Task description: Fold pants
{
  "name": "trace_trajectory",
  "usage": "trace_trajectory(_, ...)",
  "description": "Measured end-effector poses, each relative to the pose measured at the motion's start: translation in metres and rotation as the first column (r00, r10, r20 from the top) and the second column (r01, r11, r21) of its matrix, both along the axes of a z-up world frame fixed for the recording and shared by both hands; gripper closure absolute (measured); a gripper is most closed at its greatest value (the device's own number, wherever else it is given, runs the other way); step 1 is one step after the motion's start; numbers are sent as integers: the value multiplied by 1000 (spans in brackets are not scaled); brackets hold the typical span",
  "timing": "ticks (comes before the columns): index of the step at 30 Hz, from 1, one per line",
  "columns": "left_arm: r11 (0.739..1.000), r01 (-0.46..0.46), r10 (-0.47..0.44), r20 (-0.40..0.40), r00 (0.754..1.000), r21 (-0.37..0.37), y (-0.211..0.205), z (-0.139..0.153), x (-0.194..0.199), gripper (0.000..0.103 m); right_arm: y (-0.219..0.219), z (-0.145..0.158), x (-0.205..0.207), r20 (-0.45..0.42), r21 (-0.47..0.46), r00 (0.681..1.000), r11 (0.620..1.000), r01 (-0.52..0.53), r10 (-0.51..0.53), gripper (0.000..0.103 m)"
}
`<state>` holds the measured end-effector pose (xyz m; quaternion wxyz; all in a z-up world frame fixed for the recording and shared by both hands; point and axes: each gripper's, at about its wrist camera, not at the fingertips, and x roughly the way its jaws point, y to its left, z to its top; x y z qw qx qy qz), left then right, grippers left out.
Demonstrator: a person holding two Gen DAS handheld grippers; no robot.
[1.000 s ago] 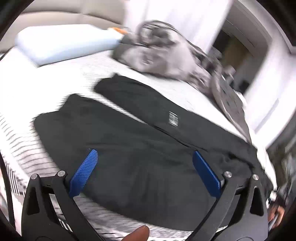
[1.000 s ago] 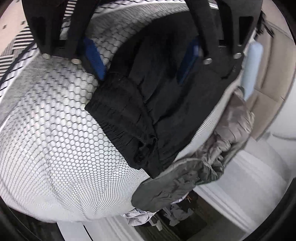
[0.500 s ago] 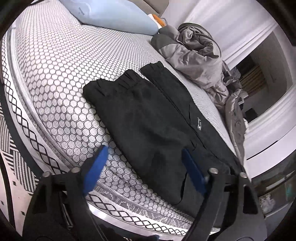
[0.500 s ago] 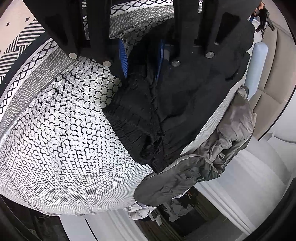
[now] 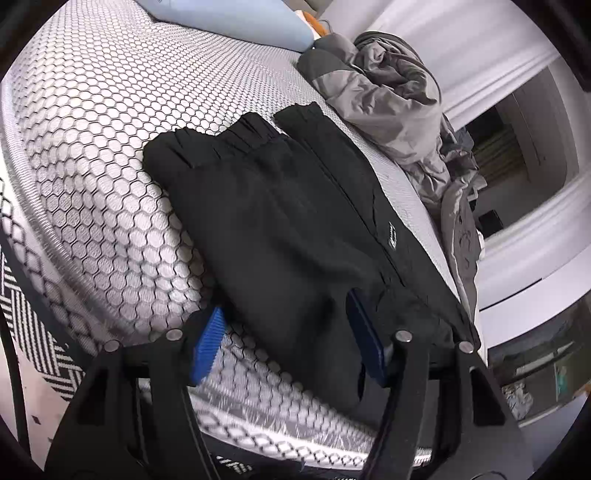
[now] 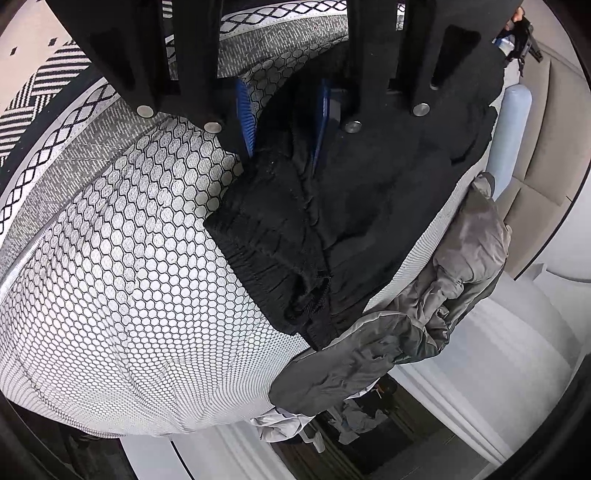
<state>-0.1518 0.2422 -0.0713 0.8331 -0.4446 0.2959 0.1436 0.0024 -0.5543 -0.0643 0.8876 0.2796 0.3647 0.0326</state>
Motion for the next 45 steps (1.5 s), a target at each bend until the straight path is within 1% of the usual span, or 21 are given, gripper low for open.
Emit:
trace_trajectory(2, 998, -24, 24, -2, 1000, 60, 0, 6, 3, 85, -2, -1, 1, -2, 3, 1000, 1000, -1, 1, 75)
trace_trajectory(4, 993, -38, 38, 4, 999, 110, 0, 13, 4, 98, -2, -1, 0, 3, 4, 1000, 1000, -6, 6, 76)
trace_trajectory(5, 992, -43, 41, 18, 999, 119, -1, 16, 3, 101, -2, 0, -1, 17, 0, 1000, 1000, -4, 4, 78)
trace_trajectory(7, 986, -49, 45, 29, 999, 157, -4, 25, 2, 102, 3, 7, -6, 61, -11, 998, 1000, -21, 22, 87)
trace_trajectory(9, 979, -51, 43, 43, 998, 200, -10, 36, 2, 102, 8, 16, -14, 125, -25, 991, 999, -35, 38, 89)
trace_trajectory(11, 972, -53, 40, 61, 997, 229, -15, 46, 5, 102, 11, 28, -22, 184, -37, 982, 998, -43, 49, 90)
trace_trajectory(15, 964, -51, 31, 82, 996, 261, -16, 67, 10, 103, 15, 46, -27, 241, -56, 970, 998, -23, 36, 91)
trace_trajectory(17, 960, -51, 27, 91, 995, 275, -15, 77, 19, 103, 15, 53, -28, 271, -41, 962, 999, -14, 25, 91)
trace_trajectory(19, 953, -45, 16, 99, 995, 298, -14, 89, 31, 103, 17, 60, -28, 342, -14, 939, 1000, -24, 27, 91)
trace_trajectory(24, 947, -42, 6, 115, 993, 320, -4, 117, 66, 103, 33, 82, -11, 393, -85, 919, 996, 25, 10, 91)
trace_trajectory(29, 941, -23, -15, 110, 994, 338, 11, 144, 125, 103, 42, 115, 31, 429, -93, 903, 992, 81, -33, 91)
trace_trajectory(33, 944, -6, -26, 92, 995, 329, 27, 159, 185, 103, 50, 141, 89, 427, -91, 902, 990, 108, -59, 91)
trace_trajectory(36, 933, 9, -27, 46, 999, 359, 36, 161, 232, 103, 63, 156, 138, 425, -135, 904, 984, 116, -48, 91)
trace_trajectory(38, 928, 28, -29, -3, 1000, 372, 44, 159, 265, 102, 72, 160, 172, 403, -169, 914, 979, 118, -40, 91)
trace_trajectory(39, 929, 43, -30, -43, 999, 366, 50, 155, 285, 102, 78, 161, 194, 380, -185, 924, 975, 123, -44, 91)
trace_trajectory(40, 932, 42, -21, -62, 998, 359, 54, 151, 296, 100, 80, 159, 208, 359, -194, 932, 973, 124, -48, 91)
trace_trajectory(41, 935, 39, -11, -81, 997, 353, 59, 147, 309, 89, 84, 157, 225, 323, -217, 945, 968, 124, -49, 90)
trace_trajectory(42, 934, 31, 1, -89, 996, 355, 64, 142, 320, 79, 88, 153, 245, 273, -247, 961, 961, 124, -54, 84)
trace_trajectory(43, 929, 8, 29, -94, 995, 369, 68, 140, 325, 46, 93, 149, 260, 233, -276, 970, 953, 127, -62, 75)
trace_trajectory(44, 924, -23, 62, -91, 994, 381, 72, 138, 327, 24, 95, 145, 269, 214, -304, 974, 943, 138, -73, 67)
trace_trajectory(45, 924, -49, 85, -78, 993, 379, 75, 137, 325, 22, 98, 143, 275, 218, -332, 972, 930, 160, -89, 48)
